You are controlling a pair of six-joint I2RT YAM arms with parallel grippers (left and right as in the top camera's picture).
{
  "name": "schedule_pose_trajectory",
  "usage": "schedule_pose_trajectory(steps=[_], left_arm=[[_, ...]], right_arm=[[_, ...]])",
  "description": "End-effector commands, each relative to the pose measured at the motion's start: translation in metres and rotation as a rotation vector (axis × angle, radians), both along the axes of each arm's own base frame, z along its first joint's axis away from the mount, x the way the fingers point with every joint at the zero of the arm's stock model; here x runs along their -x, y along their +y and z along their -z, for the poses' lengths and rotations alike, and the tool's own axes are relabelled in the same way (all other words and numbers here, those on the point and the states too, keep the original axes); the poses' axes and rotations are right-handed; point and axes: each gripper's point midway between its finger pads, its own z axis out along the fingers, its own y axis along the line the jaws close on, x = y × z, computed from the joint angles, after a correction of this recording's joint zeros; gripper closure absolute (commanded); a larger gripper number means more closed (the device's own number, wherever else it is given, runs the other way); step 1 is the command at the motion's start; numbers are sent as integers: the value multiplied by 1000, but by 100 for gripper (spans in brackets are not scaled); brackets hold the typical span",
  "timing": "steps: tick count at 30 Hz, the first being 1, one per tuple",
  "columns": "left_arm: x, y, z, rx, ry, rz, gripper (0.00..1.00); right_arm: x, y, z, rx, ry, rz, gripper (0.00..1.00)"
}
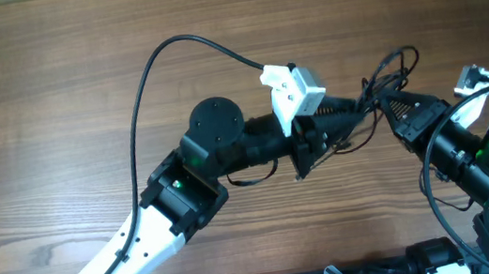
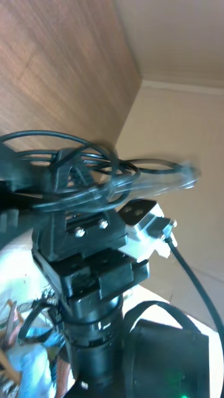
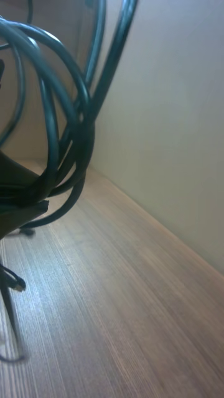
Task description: Untangle cables
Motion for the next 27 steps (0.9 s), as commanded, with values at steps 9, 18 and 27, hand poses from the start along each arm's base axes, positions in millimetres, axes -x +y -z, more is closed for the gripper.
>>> schedule_pose_trajectory(steps=[9, 18, 27], left_arm=[[-32, 15, 0, -102, -370, -115, 96], [-20, 25, 20, -190, -479, 6, 96], [40, 28, 10, -84, -475, 299, 96]], right_arm=[[1, -10, 4, 338, -113, -69, 30], [-5, -19, -2, 971, -395, -263, 10], [-9, -9, -27, 1225, -633, -346, 9]])
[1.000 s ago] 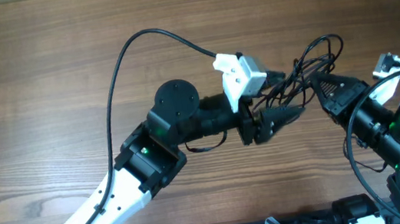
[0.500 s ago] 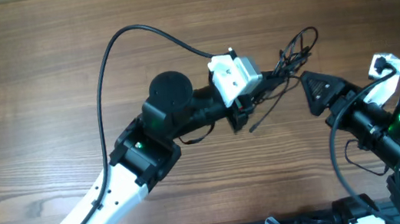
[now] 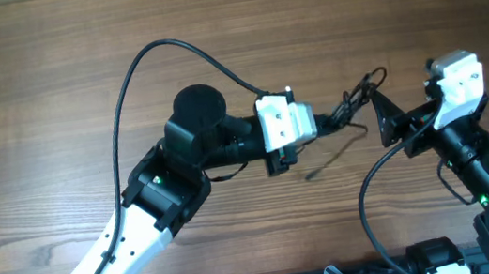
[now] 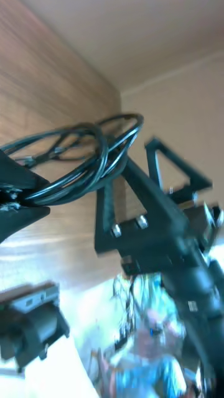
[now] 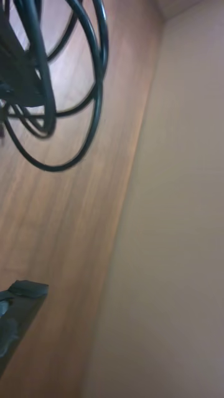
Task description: Untangle cables
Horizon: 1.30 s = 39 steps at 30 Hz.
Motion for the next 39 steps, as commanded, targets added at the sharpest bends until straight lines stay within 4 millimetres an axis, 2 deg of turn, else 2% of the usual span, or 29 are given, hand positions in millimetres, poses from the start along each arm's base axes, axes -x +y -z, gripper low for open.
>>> schedule_pose_trajectory(steps=[1, 4, 9, 10, 11, 12, 14, 16, 19, 25, 30, 32, 34, 36, 37, 39], left_arm=[[36, 4, -17, 46, -26, 191, 96], [36, 5, -16, 46, -22, 197, 96], [21, 13, -17, 45, -24, 148, 96], [19, 15, -17, 45, -23, 142, 89], [17, 16, -17, 45, -24, 136, 80], [15, 17, -17, 45, -24, 131, 81], [12, 18, -18, 49, -27, 121, 89], [7, 21, -21, 60, -36, 104, 96], [-2, 27, -22, 62, 5, 69, 96], [-29, 45, -30, 97, 160, -39, 96], [-43, 62, -38, 122, 180, -105, 96], [-50, 71, -40, 135, 219, -145, 96], [-68, 82, -35, 145, 315, -242, 96], [-75, 87, -26, 131, 375, -292, 96], [-76, 88, -22, 121, 394, -298, 96], [-75, 88, -21, 117, 400, -299, 96]], right_arm=[[7, 18, -12, 199, -111, -170, 9], [13, 32, -13, 258, -157, -281, 9], [43, 73, -23, 169, -215, -563, 10], [49, 79, -25, 154, -224, -607, 15], [51, 81, -25, 148, -225, -623, 31], [50, 80, -25, 148, -225, -621, 58], [51, 80, -24, 146, -221, -621, 96], [51, 80, -21, 140, -203, -621, 96], [47, 76, -19, 118, -173, -580, 96], [28, 54, -15, 27, -77, -376, 96], [23, 48, -15, -15, -50, -320, 96], [15, 35, -15, -63, -25, -213, 96], [7, 23, -22, -179, -12, -103, 96], [4, 24, -37, -279, -37, -87, 95], [3, 24, -47, -333, -57, -82, 85], [3, 24, -58, -388, -84, -81, 80]])
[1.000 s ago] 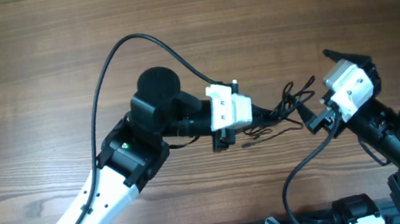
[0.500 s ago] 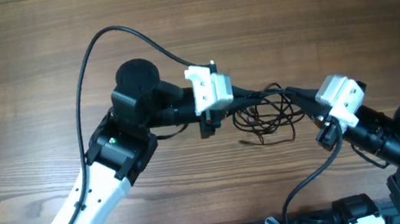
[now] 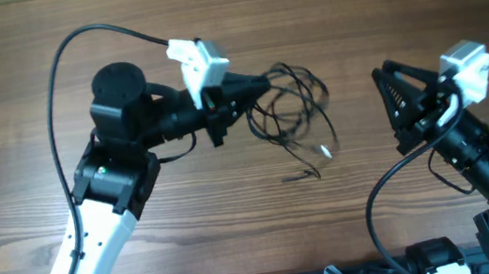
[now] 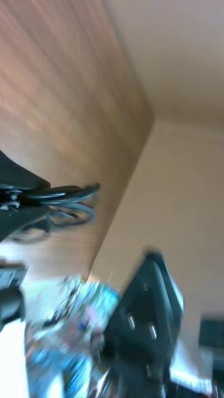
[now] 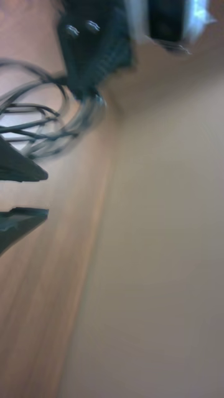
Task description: Untangle cables
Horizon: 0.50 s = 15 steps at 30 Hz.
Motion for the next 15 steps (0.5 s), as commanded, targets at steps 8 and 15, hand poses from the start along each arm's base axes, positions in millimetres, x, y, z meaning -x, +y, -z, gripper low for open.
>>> schedule_pose_trajectory(steps=[8, 15], left_arm=[[3, 4, -22, 44, -54, -2, 97], [50, -37, -37, 87, -127, 167, 96]], right_arm=[[51, 47, 0, 245, -223, -428, 43], [78, 60, 20, 489, -443, -628, 33]])
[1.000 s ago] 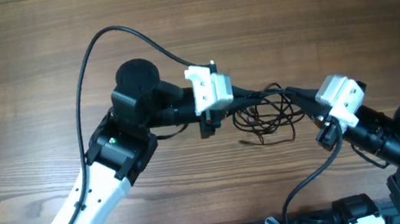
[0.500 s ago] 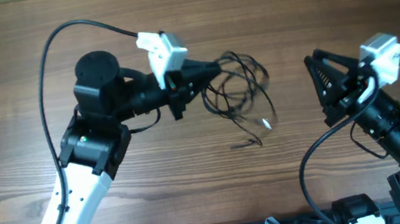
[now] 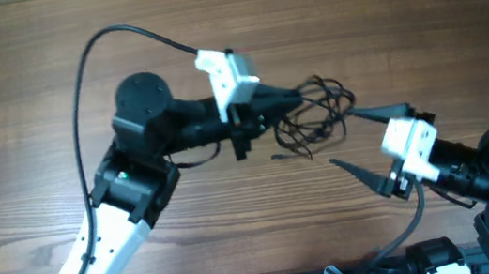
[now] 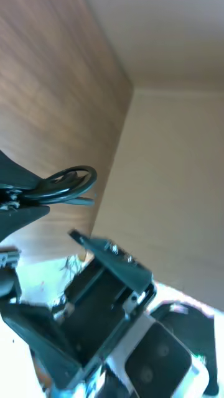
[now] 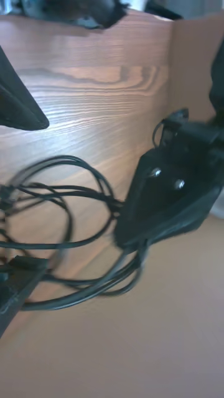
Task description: Untangle cables
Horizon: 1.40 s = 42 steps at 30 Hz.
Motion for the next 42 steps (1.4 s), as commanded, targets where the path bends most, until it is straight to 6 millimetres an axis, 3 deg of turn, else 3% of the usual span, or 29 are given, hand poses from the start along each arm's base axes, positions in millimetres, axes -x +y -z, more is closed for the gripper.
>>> schedule_pose_trajectory(steps=[1, 5, 12, 14, 15, 17, 18, 24, 27, 32, 42], left_arm=[[23, -9, -17, 35, -51, 67, 96], [38, -19, -23, 55, -79, 117, 96], [62, -32, -23, 57, -78, 193, 96], [66, -34, -27, 71, -97, 209, 96], [66, -34, -29, 78, -108, 208, 96], [67, -33, -33, 91, -125, 208, 96], [67, -33, -34, 94, -130, 208, 96], [50, -28, -35, 95, -137, 135, 96], [36, -24, -36, 95, -136, 72, 96], [34, -25, -30, 77, -110, 62, 96], [2, -8, 22, -86, 103, -82, 96]], right_arm=[[13, 5, -5, 74, -168, -99, 33], [13, 4, 0, 115, -211, -106, 38], [-10, -10, 8, 220, -255, 17, 38], [-11, -10, 17, 227, -213, 12, 43], [-14, -11, 25, 239, -168, 17, 53], [-17, -12, 37, 252, -110, 20, 85], [-18, -12, 46, 258, -59, 14, 96], [-13, -13, 58, 247, 46, 17, 96], [-14, -13, 57, 158, 186, 71, 96], [-20, -12, 48, 36, 308, 139, 96], [-33, -11, 22, -132, 378, 203, 96]])
